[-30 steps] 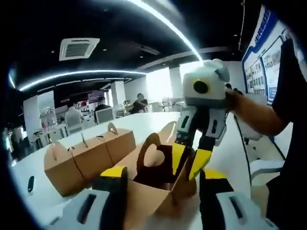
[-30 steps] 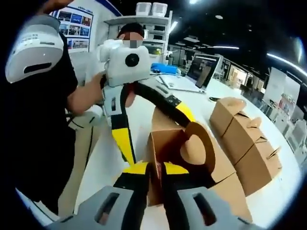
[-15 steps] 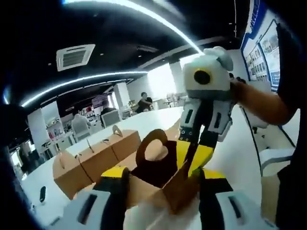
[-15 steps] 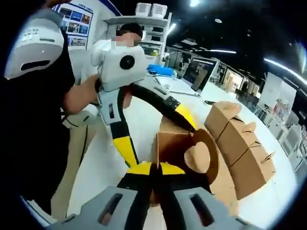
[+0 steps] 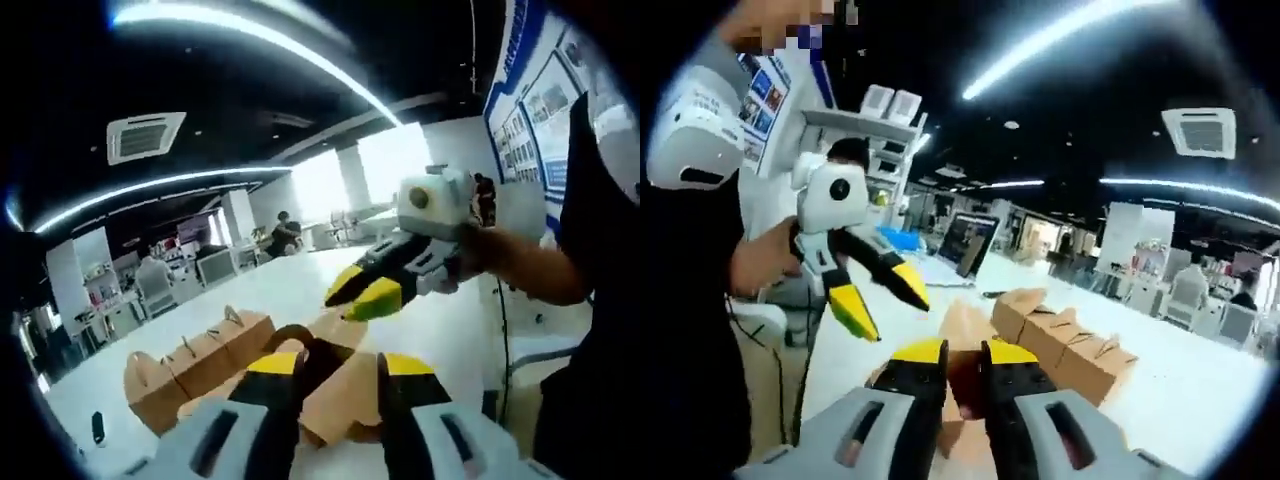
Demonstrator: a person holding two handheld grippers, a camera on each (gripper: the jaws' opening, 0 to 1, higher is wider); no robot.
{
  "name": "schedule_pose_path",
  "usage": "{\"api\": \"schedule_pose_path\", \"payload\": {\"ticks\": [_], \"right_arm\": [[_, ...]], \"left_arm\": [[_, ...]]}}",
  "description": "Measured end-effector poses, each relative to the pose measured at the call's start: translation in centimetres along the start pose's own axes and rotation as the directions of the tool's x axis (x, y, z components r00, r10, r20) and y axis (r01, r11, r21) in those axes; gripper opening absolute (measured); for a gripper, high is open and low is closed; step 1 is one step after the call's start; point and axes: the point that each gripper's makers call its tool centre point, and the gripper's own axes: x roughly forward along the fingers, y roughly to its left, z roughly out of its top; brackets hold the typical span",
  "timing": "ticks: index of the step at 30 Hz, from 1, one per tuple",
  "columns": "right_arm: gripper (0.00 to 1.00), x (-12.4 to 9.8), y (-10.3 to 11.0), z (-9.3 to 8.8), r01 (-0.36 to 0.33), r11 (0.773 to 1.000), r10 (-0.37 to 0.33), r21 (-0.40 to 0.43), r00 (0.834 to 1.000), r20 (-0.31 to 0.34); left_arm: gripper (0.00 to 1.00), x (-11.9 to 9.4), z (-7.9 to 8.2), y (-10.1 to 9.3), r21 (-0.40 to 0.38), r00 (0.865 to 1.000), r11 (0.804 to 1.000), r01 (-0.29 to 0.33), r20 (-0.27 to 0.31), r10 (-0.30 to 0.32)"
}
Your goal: Pick up one paper box from the group, open the paper box, and remove the item inside
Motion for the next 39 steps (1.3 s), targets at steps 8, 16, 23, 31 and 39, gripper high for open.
{"api": "schedule_pose_path", "payload": {"ticks": [8, 16, 23, 31, 39], "right_arm": [[0.14, -7.5, -1.5, -3.0, 0.214, 0.944, -0.240, 0.251, 0.968, 0.075], [0.14, -11.2, -3.5, -3.3, 0.272, 0.911, -0.311, 0.310, 0.947, 0.080], [0.14, -11.8, -4.7, -1.0, 0.287, 0.916, -0.332, 0.280, 0.934, 0.130], [0.14, -11.1, -3.1, -3.8, 0.286, 0.921, -0.305, 0.264, 0.952, 0.033], [0.14, -10.3, -4.3, -2.4, 0.315, 0.921, -0.329, 0.229, 0.944, 0.028]], "left_arm": [[0.33, -0.4, -4.1, -3.3, -0.043, 0.997, 0.999, 0.013, -0.072, -0.017], [0.33, -1.5, -0.9, -3.4, -0.123, 0.998, 0.991, 0.051, 0.045, -0.046], [0.31, -1.5, 1.6, -0.8, 0.024, 0.999, 1.000, 0.018, 0.026, -0.019], [0.31, 3.0, -1.0, 1.3, 0.002, 0.986, 0.990, 0.142, -0.083, -0.141], [0.27, 6.2, -4.0, 2.0, 0.039, 0.965, 0.984, 0.175, -0.207, -0.164]]}}
